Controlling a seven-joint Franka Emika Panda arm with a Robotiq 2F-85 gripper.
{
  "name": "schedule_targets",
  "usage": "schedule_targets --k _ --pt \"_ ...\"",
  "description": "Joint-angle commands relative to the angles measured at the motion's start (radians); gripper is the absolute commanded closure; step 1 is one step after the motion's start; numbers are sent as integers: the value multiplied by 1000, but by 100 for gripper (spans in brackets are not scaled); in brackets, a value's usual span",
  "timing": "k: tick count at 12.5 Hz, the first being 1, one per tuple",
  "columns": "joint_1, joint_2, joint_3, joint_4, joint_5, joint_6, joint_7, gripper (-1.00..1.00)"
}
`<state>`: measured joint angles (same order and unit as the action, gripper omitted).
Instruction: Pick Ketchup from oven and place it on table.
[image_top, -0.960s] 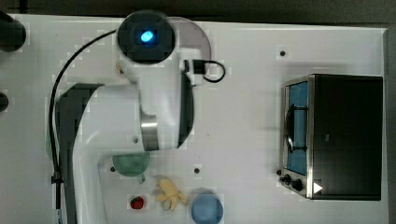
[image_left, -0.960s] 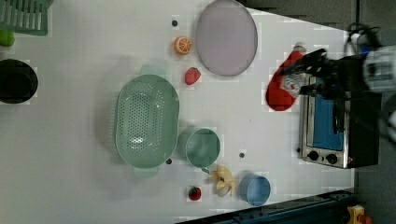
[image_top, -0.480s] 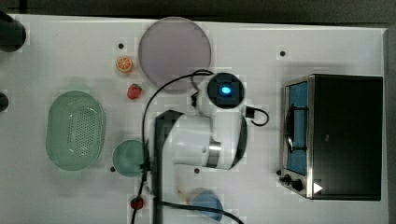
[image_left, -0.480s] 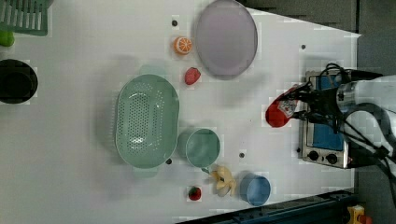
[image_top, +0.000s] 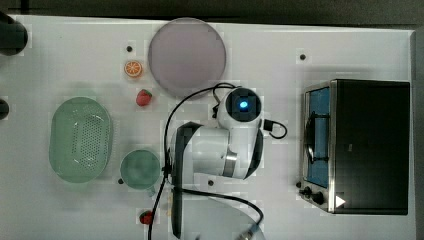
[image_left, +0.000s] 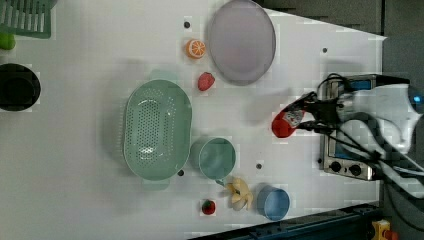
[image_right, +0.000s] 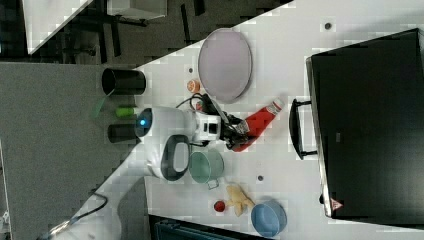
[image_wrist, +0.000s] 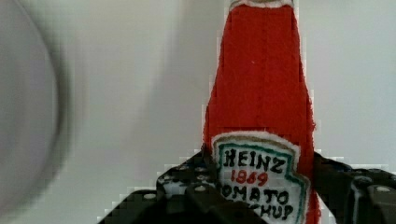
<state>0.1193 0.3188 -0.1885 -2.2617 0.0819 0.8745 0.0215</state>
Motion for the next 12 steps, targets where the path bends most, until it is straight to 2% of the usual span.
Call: schedule_targets --k 1,2,3,6,8,12 --pt "37 19 -23 -15 -11 86 23 -69" --pt "37 21 -24 -15 -11 99 26 -93" --pt "37 8 -27 -9 -10 105 29 -100" --pt "39 -119 -28 17 -10 46 113 -100" --pt "39 -209 -28 70 -10 -67 126 -100" --pt "39 -383 -27 324 -24 -437 127 -100"
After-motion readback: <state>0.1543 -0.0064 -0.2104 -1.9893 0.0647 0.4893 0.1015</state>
